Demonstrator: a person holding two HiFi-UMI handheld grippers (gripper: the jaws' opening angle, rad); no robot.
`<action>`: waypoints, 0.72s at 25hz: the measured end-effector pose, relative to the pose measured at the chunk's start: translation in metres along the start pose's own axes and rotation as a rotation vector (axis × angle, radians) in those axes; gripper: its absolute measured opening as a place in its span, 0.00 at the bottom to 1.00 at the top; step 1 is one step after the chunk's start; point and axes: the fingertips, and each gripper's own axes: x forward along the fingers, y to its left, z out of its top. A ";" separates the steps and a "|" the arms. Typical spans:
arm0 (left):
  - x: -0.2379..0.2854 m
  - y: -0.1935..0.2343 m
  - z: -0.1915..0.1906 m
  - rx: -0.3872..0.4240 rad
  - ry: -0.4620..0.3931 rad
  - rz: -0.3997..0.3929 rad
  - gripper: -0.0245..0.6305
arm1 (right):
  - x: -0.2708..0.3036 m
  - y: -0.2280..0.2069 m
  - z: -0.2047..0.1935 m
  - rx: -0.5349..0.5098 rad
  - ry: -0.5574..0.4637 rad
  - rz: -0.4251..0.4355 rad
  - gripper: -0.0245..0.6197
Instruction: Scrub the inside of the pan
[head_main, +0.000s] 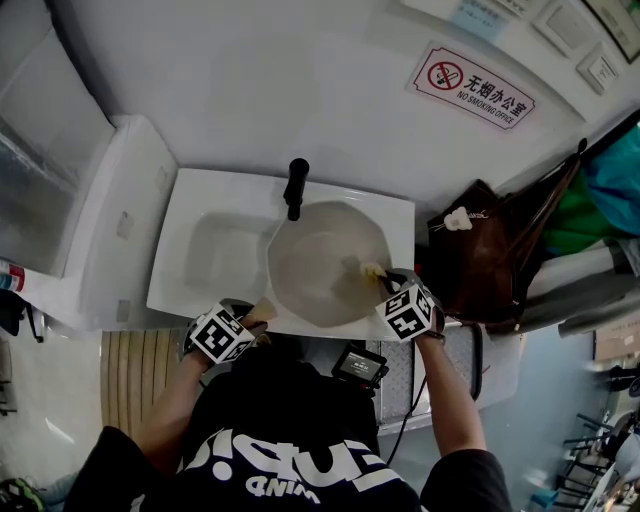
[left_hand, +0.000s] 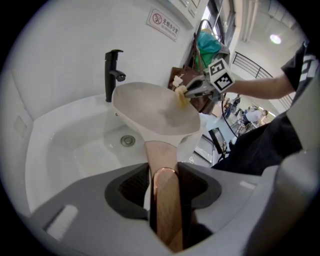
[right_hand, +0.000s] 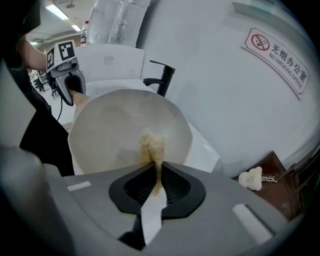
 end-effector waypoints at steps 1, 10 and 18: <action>0.000 0.000 0.000 -0.002 -0.001 -0.001 0.30 | -0.001 0.004 -0.001 0.001 0.001 0.008 0.10; 0.001 -0.002 0.001 -0.010 -0.004 -0.008 0.30 | -0.011 0.043 -0.005 -0.001 0.005 0.097 0.10; 0.001 -0.003 0.001 -0.013 -0.008 -0.010 0.30 | -0.014 0.086 -0.004 -0.081 0.035 0.192 0.10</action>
